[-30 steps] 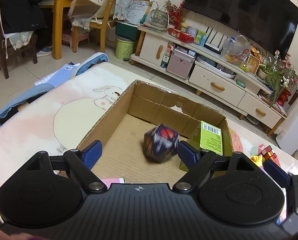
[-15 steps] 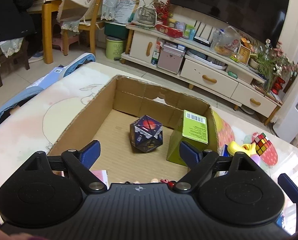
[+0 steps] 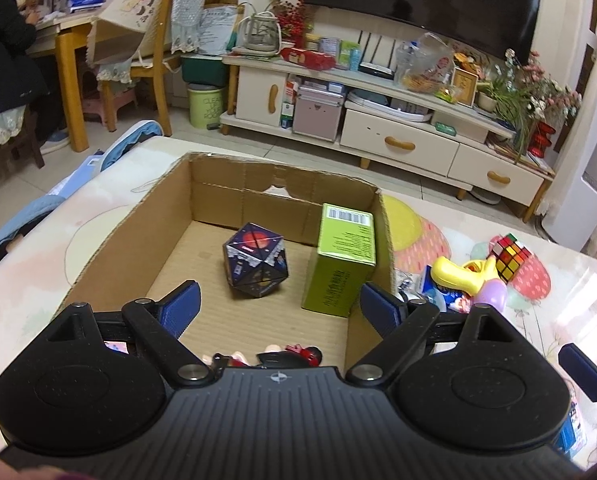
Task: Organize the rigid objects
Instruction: 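Move the right gripper to the pink cartoon box while the left gripper moves to the long blue box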
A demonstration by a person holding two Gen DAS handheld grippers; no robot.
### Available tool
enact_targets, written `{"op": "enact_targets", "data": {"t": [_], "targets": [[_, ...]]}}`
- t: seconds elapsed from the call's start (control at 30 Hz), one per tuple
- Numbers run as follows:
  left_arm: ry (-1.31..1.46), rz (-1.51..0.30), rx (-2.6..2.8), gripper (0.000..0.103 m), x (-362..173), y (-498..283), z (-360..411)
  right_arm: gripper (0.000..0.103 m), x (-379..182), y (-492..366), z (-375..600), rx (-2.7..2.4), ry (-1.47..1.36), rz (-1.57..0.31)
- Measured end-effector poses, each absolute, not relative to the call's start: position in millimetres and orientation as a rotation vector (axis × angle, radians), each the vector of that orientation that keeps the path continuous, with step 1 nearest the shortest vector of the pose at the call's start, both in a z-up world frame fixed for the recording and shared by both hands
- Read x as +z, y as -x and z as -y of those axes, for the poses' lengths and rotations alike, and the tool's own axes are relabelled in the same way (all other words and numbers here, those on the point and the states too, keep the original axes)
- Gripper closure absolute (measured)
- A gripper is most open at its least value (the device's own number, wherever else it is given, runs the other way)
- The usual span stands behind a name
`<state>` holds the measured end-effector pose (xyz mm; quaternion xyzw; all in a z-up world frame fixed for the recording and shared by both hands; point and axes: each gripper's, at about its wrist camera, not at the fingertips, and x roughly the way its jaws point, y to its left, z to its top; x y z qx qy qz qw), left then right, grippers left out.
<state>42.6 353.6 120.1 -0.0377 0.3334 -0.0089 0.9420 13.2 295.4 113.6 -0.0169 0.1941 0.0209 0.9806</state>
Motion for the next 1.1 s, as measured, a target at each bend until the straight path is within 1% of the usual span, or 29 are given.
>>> {"op": "enact_targets", "data": {"t": [0.63,1.1], "targets": [[-0.039,-0.631,-0.11,0.0,116,-27,-337,0.008,102,18,-245,-0.048,0.003,-0.41],[-0.074,-0.61,-0.21,0.0,113,-16,-329,0.008,94,45,-196,-0.162,-0.019,-0.418]]}}
